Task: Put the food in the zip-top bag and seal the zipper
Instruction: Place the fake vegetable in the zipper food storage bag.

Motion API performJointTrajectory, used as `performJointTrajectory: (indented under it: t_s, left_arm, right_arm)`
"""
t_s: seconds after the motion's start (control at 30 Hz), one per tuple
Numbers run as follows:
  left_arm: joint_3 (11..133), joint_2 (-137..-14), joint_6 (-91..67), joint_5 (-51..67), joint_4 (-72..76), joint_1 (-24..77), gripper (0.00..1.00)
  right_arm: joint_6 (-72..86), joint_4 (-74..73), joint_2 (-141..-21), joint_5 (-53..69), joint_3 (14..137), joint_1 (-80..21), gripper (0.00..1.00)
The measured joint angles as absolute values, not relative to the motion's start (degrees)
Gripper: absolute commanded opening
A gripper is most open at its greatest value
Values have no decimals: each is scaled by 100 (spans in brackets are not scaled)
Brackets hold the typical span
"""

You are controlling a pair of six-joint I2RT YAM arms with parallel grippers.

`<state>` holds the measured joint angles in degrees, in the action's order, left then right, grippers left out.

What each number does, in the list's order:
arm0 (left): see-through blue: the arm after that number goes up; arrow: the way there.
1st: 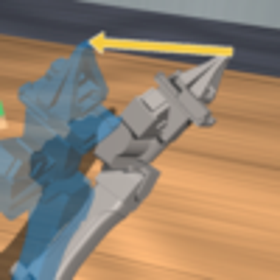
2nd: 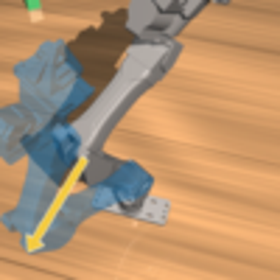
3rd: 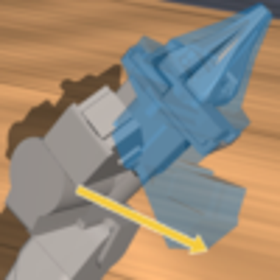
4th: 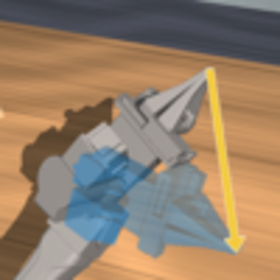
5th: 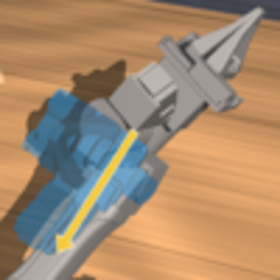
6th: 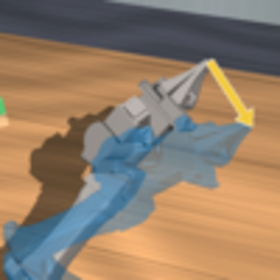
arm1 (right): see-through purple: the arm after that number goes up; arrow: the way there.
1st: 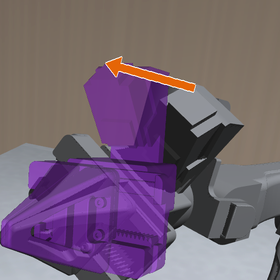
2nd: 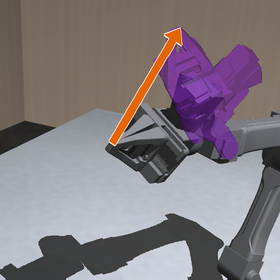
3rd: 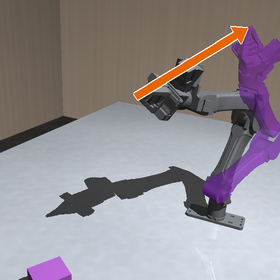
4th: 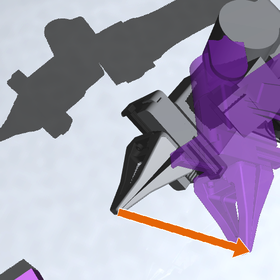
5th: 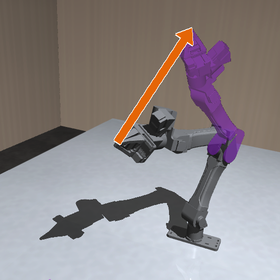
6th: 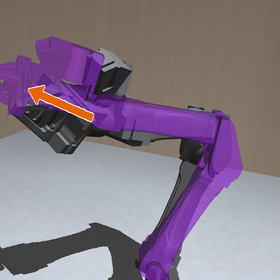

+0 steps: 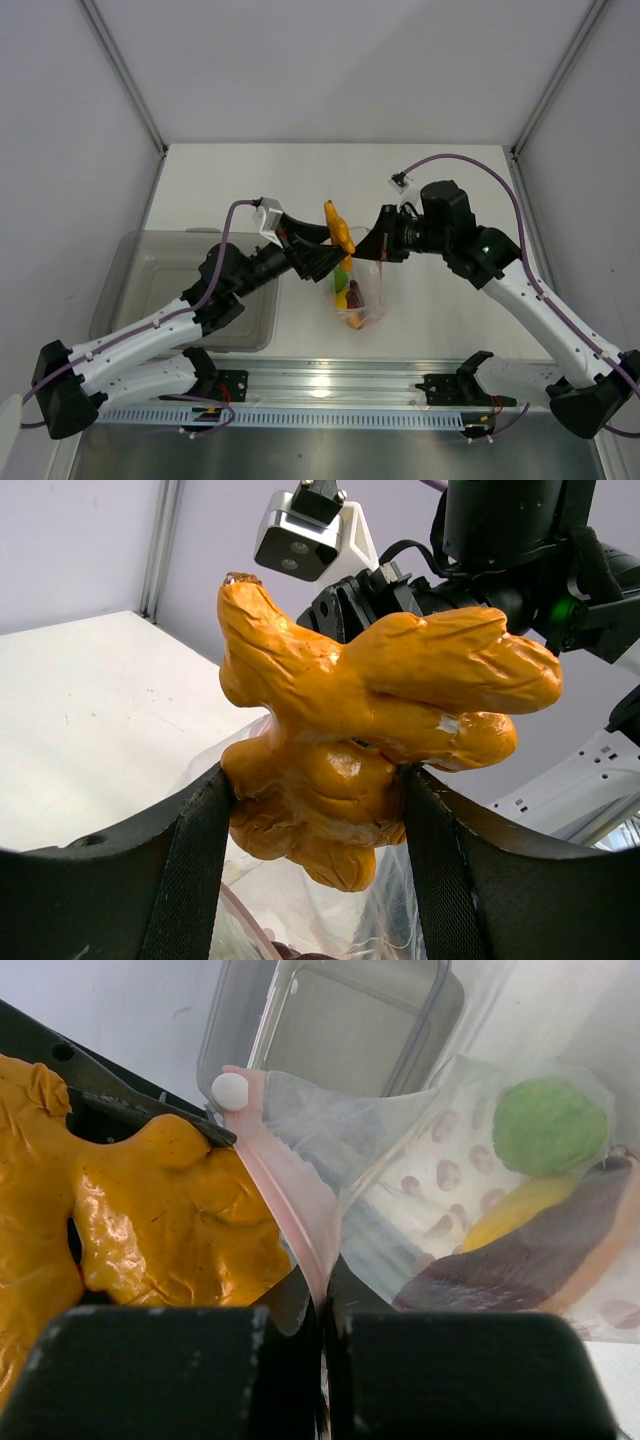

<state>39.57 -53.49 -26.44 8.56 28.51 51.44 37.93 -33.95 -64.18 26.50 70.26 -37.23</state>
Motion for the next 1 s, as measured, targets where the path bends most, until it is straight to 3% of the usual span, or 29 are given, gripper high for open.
performJointTrajectory:
  t_s: [0.6, 0.87, 0.93, 1.0]
  left_arm:
    - [3920, -5151, -2327, 952, 2617, 5662, 59]
    - [3905, -5179, -2213, 891, 2508, 5666, 84]
    - [3905, -5275, -2182, 864, 2453, 5666, 99]
    - [3905, -5341, -2200, 829, 2381, 5669, 100]
  right_arm:
    - [3795, -3330, -6348, 2751, 6849, -3660, 0]
    - [3795, -3269, -6329, 2770, 6834, -3651, 0]
    - [3795, -3269, -6313, 2770, 6831, -3651, 0]
    - [3795, -3273, -6298, 2770, 6829, -3651, 0]
